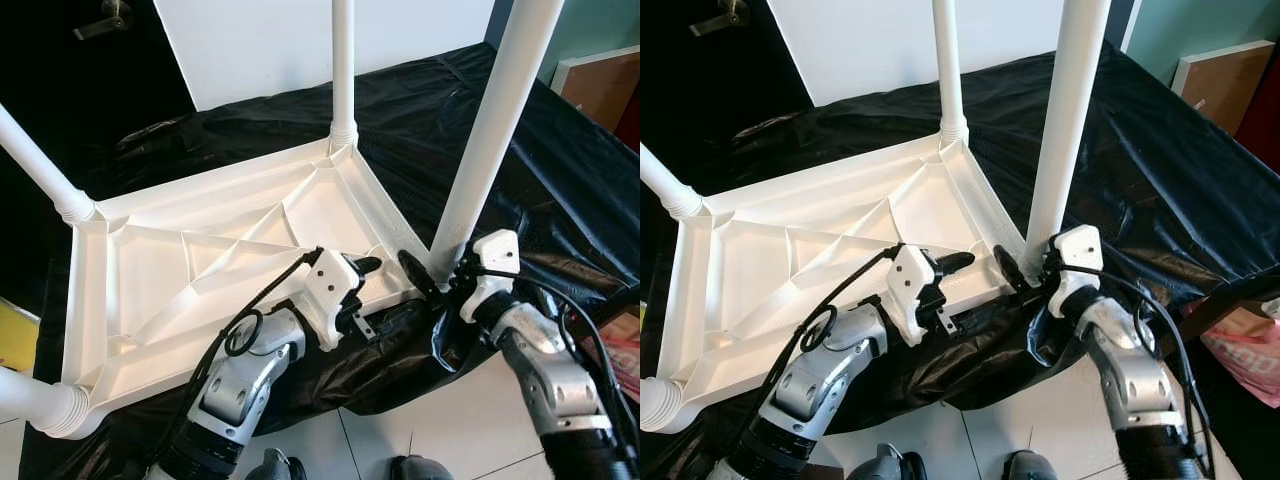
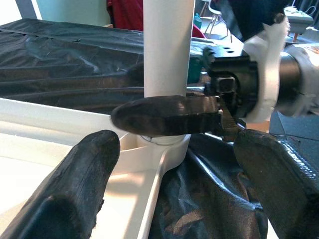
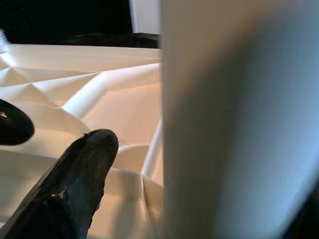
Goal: Building children table
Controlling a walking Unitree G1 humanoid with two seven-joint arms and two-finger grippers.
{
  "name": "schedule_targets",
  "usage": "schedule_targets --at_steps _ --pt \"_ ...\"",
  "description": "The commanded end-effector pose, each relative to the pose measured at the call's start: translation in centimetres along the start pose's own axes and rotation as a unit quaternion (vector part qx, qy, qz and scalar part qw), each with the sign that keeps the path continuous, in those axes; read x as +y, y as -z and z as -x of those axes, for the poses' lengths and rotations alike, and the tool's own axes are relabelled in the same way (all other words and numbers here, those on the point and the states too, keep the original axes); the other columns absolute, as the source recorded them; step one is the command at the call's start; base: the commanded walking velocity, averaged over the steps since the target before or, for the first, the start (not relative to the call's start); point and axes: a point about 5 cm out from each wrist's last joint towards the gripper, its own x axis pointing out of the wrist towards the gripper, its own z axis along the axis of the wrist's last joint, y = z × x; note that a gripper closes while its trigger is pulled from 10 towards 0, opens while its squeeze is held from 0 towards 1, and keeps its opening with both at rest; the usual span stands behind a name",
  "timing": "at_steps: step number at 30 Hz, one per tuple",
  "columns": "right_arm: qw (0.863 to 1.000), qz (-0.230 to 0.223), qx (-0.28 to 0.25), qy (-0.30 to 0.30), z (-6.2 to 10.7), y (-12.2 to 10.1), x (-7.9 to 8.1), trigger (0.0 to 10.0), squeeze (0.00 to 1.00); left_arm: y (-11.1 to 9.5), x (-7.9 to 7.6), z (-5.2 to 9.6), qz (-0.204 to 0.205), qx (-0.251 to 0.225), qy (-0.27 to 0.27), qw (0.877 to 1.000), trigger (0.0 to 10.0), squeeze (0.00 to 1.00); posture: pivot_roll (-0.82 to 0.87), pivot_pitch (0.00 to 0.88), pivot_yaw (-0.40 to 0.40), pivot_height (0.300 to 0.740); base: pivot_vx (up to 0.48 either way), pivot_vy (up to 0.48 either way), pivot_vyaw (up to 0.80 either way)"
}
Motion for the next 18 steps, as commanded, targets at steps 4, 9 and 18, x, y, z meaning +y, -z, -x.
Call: schedule_targets --at_steps 4,9,18 --pt "0.999 0.017 0.01 -0.042 -0.5 0.3 0.0 10.0 0.0 -0.1 0.3 0.2 0.0 0.003 -0.016 1.0 10.0 0.0 -0.11 0.132 0.078 0.74 0.0 0.0 0.0" --pt "0.997 0.025 0.024 -0.069 -0.8 0.5 -0.2 10.0 0.0 -0.1 0.3 0.2 0.0 0.004 -0.017 1.0 10.0 0.0 -0.11 0.129 0.077 0.74 0.0 0.0 0.0" --pt "0.993 0.043 0.061 -0.094 -0.7 1.7 -0.8 0.0 0.0 -0.2 0.4 0.4 -0.003 0.005 -0.021 1.0 10.0 0.0 -0.1 0.121 0.072 0.74 0.0 0.0 0.0"
